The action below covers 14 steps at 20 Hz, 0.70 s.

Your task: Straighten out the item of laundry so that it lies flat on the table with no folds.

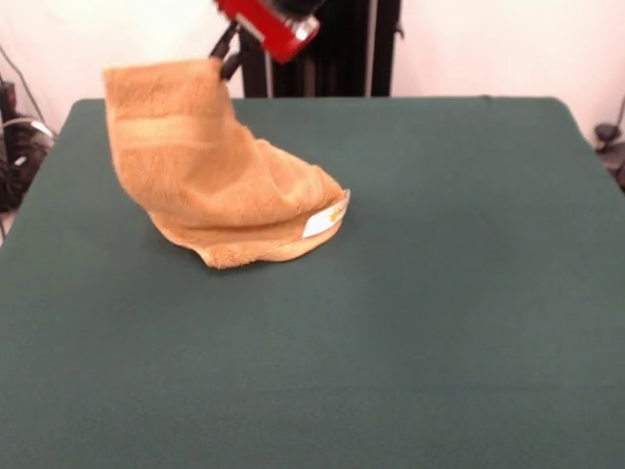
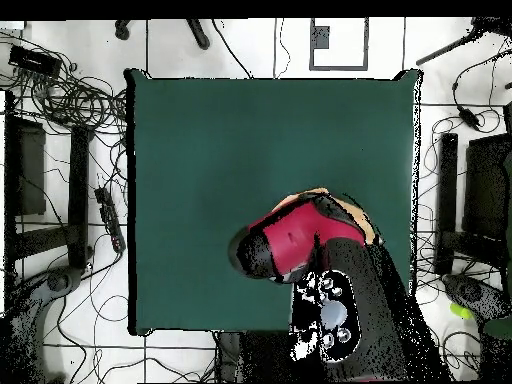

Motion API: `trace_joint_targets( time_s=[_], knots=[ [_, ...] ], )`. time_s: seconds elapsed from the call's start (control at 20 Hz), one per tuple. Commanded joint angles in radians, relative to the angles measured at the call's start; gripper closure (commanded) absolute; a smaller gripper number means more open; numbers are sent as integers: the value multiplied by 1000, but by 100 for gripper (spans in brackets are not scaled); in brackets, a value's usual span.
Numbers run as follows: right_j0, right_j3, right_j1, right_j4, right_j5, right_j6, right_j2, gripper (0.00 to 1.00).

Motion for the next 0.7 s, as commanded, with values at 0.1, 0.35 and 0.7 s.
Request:
trace_joint_targets(
  time_s=[0.1,0.35,0.7],
  knots=[
    [105,-78,15,84,116,337,-105,100],
    [106,-80,29,174,77,363,-137,100],
    [197,-195,157,245,95,505,-184,100]
  ],
)
